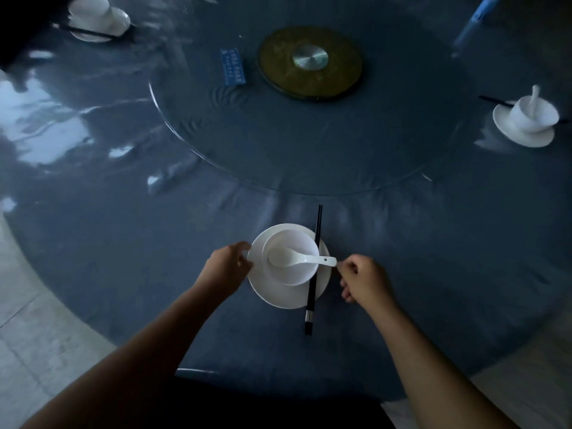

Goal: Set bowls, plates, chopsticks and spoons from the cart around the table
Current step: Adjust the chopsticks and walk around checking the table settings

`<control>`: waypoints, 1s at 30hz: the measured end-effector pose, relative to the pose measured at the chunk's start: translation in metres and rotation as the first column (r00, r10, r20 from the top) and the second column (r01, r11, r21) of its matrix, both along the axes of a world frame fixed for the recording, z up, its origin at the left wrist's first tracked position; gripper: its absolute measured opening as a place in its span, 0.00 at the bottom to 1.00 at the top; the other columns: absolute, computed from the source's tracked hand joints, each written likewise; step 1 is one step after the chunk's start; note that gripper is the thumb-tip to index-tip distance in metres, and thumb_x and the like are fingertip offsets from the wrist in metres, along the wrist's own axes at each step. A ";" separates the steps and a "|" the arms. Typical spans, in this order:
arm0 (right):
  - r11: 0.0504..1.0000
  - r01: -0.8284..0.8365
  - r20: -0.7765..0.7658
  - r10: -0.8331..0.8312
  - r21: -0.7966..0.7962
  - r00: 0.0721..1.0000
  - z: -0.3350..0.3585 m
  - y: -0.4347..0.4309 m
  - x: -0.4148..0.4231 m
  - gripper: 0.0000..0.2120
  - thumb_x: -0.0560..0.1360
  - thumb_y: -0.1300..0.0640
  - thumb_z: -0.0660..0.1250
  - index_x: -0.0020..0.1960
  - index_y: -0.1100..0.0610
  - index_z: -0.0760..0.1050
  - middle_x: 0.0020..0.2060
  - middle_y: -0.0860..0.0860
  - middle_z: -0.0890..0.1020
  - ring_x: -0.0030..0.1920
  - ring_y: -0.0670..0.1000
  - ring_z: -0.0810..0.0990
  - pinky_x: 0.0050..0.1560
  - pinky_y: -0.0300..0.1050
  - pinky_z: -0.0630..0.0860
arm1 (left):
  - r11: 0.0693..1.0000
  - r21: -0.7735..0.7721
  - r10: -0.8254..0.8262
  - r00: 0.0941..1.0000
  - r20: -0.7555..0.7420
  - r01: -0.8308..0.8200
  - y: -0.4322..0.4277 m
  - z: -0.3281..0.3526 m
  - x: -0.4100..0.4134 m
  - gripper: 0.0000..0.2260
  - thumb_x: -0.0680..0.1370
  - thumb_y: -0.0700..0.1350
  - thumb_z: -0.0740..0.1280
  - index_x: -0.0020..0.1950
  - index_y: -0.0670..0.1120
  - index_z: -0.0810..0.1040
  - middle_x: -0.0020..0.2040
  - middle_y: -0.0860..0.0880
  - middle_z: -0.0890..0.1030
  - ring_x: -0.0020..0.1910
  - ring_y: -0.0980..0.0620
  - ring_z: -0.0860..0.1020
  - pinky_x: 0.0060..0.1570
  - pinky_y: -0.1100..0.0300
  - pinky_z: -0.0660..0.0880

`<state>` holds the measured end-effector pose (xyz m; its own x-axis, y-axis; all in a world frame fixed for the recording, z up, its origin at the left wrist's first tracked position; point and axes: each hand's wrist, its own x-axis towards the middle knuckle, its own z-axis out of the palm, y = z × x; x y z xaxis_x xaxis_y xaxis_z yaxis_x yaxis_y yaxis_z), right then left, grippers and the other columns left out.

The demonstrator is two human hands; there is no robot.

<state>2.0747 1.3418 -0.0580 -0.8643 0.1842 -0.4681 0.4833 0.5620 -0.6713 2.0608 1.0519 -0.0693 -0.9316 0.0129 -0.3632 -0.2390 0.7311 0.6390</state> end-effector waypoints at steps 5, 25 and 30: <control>0.985 -0.110 -0.140 0.129 0.135 0.982 0.060 0.003 0.004 0.10 0.77 0.55 0.62 0.37 0.53 0.75 0.29 0.53 0.82 0.26 0.53 0.82 0.31 0.54 0.83 | 0.992 -0.129 -0.012 0.990 -0.141 -0.007 -0.018 0.037 0.039 0.09 0.77 0.45 0.67 0.56 0.48 0.80 0.37 0.53 0.81 0.44 0.47 0.83 0.47 0.56 0.77; 0.327 -0.846 -0.211 0.943 0.422 0.259 0.133 -0.452 0.041 0.14 0.76 0.42 0.63 0.49 0.52 0.75 0.49 0.56 0.84 0.51 0.58 0.82 0.45 0.46 0.74 | 0.735 -0.451 0.460 0.861 -0.218 -0.506 -0.339 0.151 0.253 0.17 0.80 0.53 0.63 0.68 0.49 0.74 0.61 0.47 0.81 0.61 0.45 0.78 0.59 0.54 0.76; 0.238 -0.869 -0.204 0.965 0.434 0.162 0.134 -0.595 0.073 0.14 0.74 0.40 0.62 0.51 0.51 0.73 0.48 0.53 0.82 0.49 0.57 0.81 0.43 0.45 0.72 | 0.674 -0.469 0.517 0.818 -0.252 -0.571 -0.463 0.159 0.296 0.19 0.80 0.53 0.63 0.69 0.49 0.73 0.63 0.48 0.80 0.63 0.47 0.77 0.60 0.55 0.75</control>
